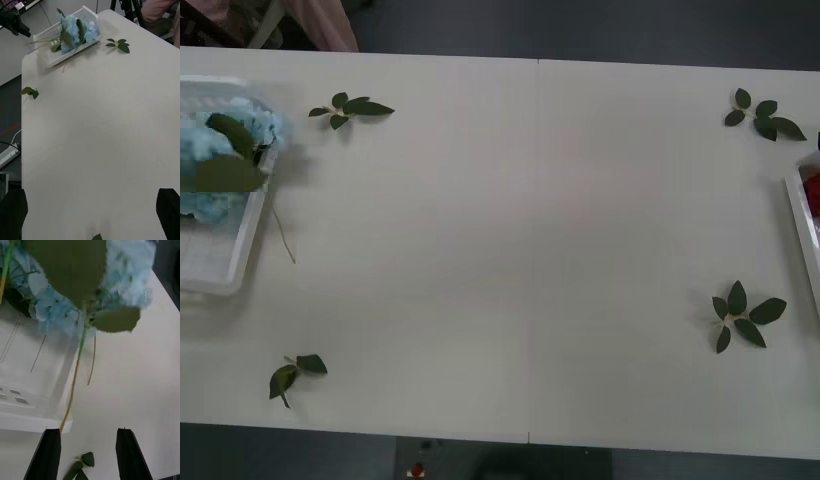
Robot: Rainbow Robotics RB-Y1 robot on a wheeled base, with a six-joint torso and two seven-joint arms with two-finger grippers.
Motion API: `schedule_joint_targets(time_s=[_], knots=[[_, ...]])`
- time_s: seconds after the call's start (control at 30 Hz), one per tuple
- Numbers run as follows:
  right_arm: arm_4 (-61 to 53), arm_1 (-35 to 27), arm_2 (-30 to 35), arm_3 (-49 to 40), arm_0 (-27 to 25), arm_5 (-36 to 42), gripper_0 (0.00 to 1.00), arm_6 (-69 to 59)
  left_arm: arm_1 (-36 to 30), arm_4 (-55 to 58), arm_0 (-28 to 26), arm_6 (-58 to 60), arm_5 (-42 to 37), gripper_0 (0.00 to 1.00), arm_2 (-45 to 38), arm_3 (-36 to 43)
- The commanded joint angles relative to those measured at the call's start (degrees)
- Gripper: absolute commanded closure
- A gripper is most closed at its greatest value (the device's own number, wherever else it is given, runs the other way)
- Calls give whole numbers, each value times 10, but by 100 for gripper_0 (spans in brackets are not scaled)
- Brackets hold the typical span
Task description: Put the red flowers into the right box and the blue flowers into the left box
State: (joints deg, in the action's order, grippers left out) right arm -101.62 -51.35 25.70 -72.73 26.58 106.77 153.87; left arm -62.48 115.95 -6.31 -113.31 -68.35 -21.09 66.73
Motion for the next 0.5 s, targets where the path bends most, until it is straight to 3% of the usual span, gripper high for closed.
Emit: schedule_joint_targets(time_s=[0.03,0.5], knots=[[-7,-26,2,-7,1,2,0,11,-12,10,3,-32,3,57,-5,-5],[-7,-26,2,-7,1,2,0,11,-12,19,3,-48,-2,51,-8,-15]])
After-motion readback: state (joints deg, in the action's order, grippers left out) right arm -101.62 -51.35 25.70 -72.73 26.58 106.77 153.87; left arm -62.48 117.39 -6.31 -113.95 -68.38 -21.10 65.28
